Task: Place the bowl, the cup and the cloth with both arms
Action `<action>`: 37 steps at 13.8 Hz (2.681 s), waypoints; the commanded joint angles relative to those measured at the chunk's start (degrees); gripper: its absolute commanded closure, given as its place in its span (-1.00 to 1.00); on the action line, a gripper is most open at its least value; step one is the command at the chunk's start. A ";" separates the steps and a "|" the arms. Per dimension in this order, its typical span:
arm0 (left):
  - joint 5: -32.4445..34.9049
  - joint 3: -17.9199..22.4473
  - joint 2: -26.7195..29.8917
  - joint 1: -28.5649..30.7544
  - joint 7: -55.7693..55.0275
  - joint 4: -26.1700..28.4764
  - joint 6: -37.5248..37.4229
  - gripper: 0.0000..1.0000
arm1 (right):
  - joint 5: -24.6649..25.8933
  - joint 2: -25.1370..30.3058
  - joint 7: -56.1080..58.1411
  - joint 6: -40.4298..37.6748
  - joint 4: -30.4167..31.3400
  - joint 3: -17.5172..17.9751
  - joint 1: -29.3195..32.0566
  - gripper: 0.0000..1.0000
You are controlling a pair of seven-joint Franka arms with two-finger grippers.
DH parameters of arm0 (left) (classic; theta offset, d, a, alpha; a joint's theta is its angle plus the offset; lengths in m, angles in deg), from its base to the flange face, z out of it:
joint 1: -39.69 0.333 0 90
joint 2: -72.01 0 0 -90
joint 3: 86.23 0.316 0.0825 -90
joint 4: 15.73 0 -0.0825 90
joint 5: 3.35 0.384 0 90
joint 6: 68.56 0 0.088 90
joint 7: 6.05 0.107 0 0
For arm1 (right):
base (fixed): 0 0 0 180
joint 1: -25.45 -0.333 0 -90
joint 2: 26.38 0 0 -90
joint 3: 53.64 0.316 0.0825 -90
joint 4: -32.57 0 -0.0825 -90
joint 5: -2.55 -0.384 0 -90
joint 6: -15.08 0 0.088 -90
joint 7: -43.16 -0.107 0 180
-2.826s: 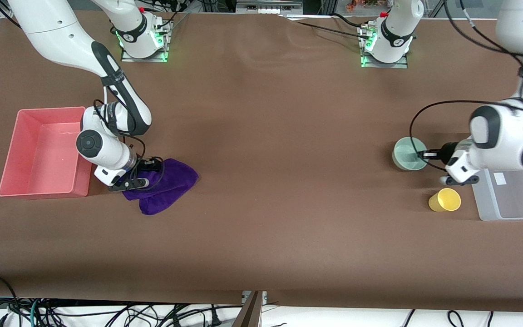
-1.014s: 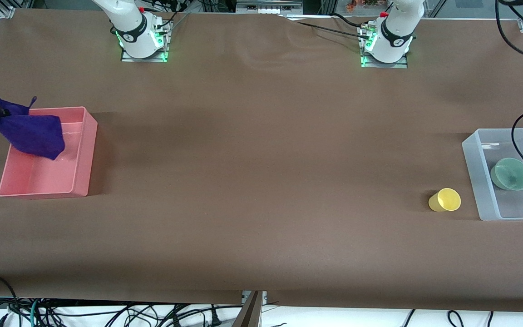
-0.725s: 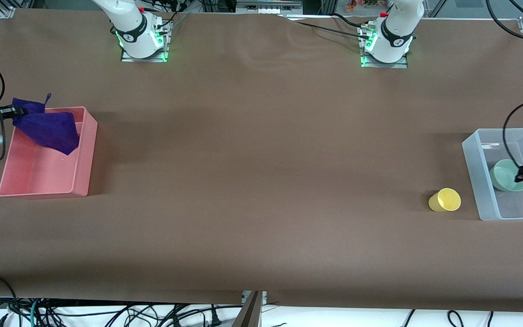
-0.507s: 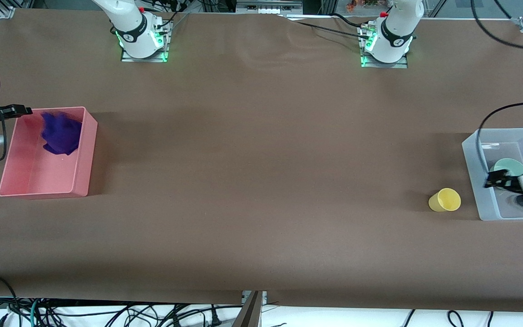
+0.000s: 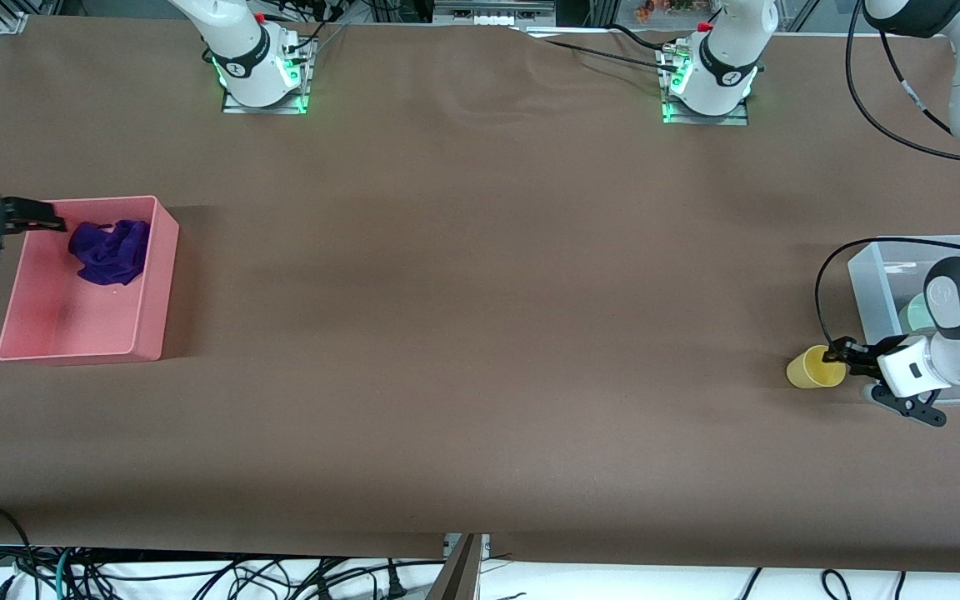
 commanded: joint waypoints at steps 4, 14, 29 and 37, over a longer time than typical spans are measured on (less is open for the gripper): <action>-0.92 0.03 0.83 -0.05 -0.78 -0.92 -0.76 1.00 | 0.83 4.98 -5.70 2.08 -1.76 5.83 0.87 -1.00; 12.82 0.56 13.93 1.00 1.14 -3.21 -22.03 1.00 | 1.80 5.16 -18.27 -0.28 -1.49 8.38 0.96 -1.00; 17.63 0.03 5.67 13.84 11.00 -1.80 -7.96 -1.00 | 2.07 4.54 -16.69 0.76 -2.19 8.38 0.96 -1.00; 11.68 -14.99 16.39 13.75 5.02 -5.92 -26.24 -1.00 | 2.07 4.28 -16.51 1.82 -2.19 8.20 1.14 -1.00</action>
